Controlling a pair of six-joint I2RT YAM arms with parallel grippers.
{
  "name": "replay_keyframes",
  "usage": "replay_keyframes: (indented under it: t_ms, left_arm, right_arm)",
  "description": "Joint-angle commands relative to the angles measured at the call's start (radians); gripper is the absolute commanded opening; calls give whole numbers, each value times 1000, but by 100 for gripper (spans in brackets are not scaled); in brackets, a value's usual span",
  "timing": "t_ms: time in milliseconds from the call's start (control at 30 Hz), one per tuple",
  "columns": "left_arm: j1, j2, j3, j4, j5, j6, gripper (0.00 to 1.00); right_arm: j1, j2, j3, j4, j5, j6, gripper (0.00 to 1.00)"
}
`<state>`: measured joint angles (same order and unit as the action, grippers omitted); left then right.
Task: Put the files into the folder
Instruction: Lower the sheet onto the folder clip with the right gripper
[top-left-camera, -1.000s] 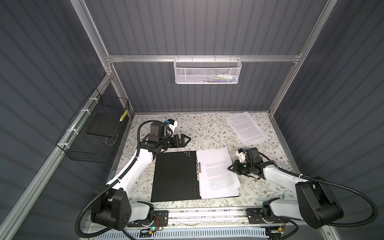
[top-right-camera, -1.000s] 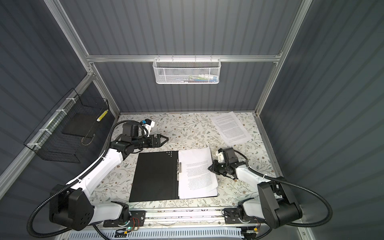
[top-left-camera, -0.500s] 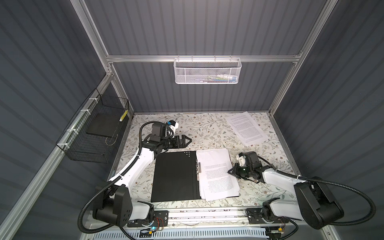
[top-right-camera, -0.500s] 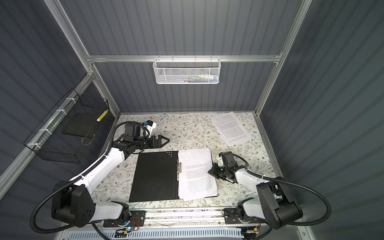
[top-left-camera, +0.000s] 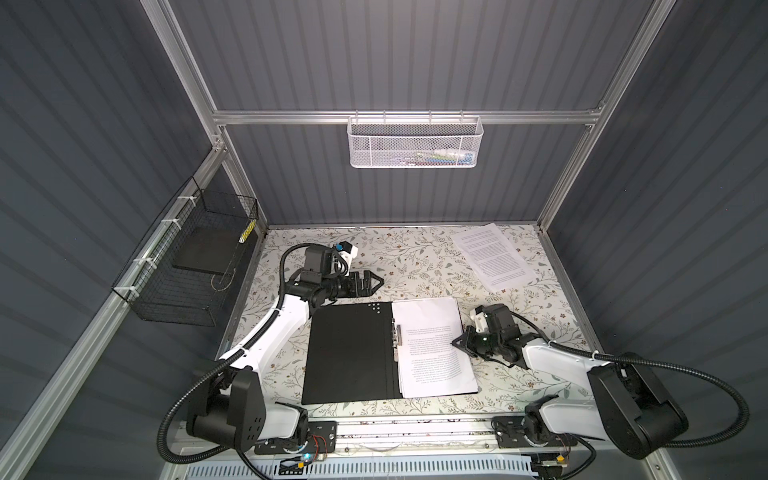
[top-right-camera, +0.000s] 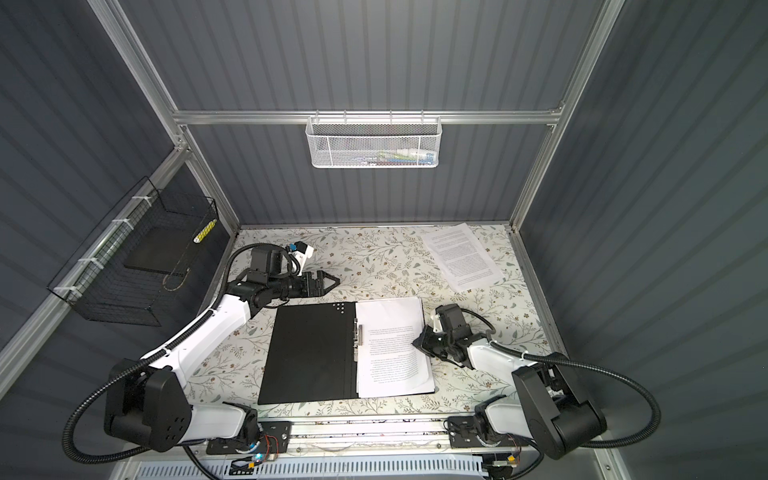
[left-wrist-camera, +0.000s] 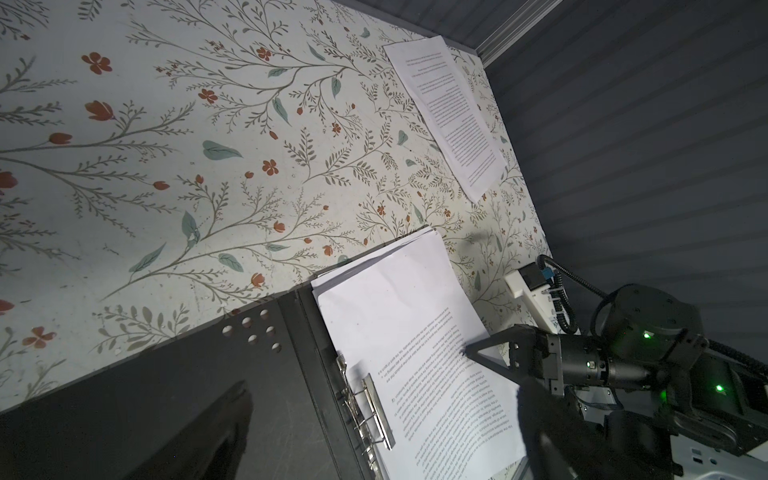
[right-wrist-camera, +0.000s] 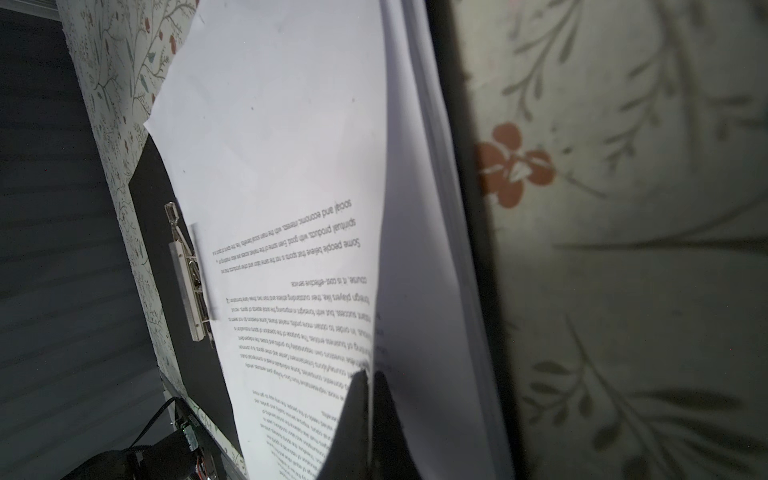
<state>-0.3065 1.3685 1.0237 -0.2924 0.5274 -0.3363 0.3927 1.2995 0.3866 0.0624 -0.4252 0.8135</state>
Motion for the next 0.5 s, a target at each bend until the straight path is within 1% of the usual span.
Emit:
replay_keyframes:
  t_ms: [0,67,100,133,233,267,300,367,400,467]
  left_arm:
    - [-3,10,-10,5,21,-10,100]
    - [-3,10,-11,6,20,-12,100]
    - [-3,10,-11,6,19,-13,100]
    - [-3,11,-10,6,21,-13,100]
    - [-3,10,-10,5,20,-13,100]
    - [-3,8,-10,4,19,-13,100]
    - [-3,8,-10,3,19,-13,100]
    - [-3,6,-10,1,15,-10,100]
    - [-3,4,-9,0,13,-9,100]
    - [-3,1,-7,-4,0,-9,100]
  right_arm:
    - [19,5,-16,23,10,24,0]
    - [26,2,-17,15,21,26,0]
    - [27,-4,-18,15,26,28,2]
    - [27,-9,-21,12,30,30,6]
    - [27,-44,-24,-9,51,32,20]
    - [28,-62,-21,-26,63,32,27]
    - [27,-82,-18,-47,77,32,37]
    - [26,-127,-9,-99,137,26,51]
    - [24,-152,2,-140,162,21,60]
    - [9,-189,32,-237,213,10,73]
